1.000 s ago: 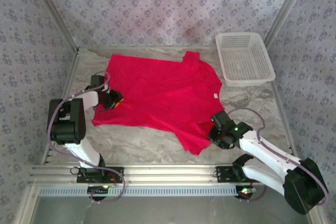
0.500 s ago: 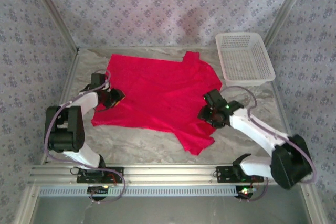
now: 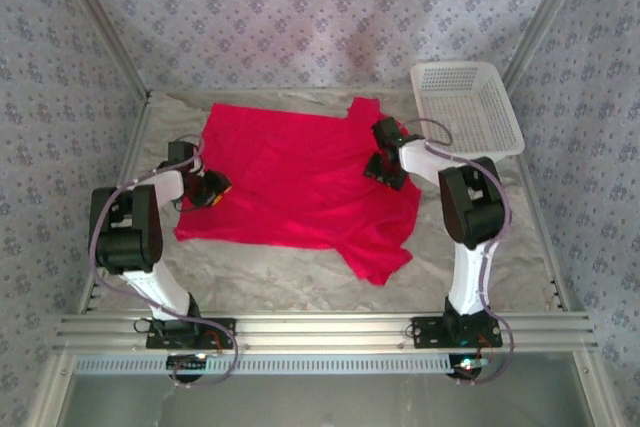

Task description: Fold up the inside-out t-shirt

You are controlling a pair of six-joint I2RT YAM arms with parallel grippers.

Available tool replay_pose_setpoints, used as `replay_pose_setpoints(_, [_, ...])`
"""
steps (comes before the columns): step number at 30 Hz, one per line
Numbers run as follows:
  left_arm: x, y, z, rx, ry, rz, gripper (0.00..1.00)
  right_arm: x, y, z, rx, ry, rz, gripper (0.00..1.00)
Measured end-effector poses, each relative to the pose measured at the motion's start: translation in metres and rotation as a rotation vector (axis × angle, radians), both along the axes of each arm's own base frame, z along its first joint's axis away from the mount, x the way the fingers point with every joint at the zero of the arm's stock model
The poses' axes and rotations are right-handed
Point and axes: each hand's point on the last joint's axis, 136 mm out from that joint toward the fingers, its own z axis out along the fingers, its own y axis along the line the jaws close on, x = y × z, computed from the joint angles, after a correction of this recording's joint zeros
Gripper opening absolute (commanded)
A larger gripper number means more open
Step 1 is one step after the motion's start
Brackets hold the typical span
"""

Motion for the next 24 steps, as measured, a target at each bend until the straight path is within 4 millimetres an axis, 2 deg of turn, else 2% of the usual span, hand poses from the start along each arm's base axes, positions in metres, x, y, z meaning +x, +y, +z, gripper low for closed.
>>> replay_pose_setpoints(5, [0.04,0.0,0.006,-0.009,-0.074,-0.008,0.4,0.058,-0.001,0.006,-0.009,-0.049,-0.011,0.63])
replay_pose_setpoints(7, [0.045,0.001,0.008,-0.006,-0.086,-0.008,0.4,0.068,-0.003,0.008,-0.014,-0.052,-0.01,0.64])
replay_pose_setpoints(9, [0.043,0.004,0.01,0.011,-0.08,-0.001,0.38,0.065,-0.006,0.008,-0.023,-0.035,-0.003,0.67])
replay_pose_setpoints(13, [0.026,0.025,0.033,0.08,-0.063,0.056,0.3,0.043,-0.009,0.022,-0.037,-0.015,0.042,0.7])
replay_pose_setpoints(16, [0.008,0.053,0.055,0.102,-0.078,0.133,0.29,0.011,-0.009,0.053,-0.032,-0.045,0.08,0.7])
replay_pose_setpoints(17, [0.0,0.062,0.057,0.102,-0.073,0.161,0.29,-0.001,-0.01,0.066,-0.028,-0.065,0.09,0.7])
replay_pose_setpoints(19, [-0.018,0.078,0.051,0.102,-0.04,0.219,0.29,-0.023,-0.011,0.089,-0.015,-0.108,0.106,0.7])
replay_pose_setpoints(21, [-0.04,0.088,0.034,0.097,0.021,0.262,0.29,-0.041,-0.014,0.104,-0.002,-0.143,0.113,0.7])
replay_pose_setpoints(24, [-0.07,0.091,0.01,0.084,0.116,0.299,0.3,-0.067,-0.022,0.102,0.004,-0.151,0.115,0.7])
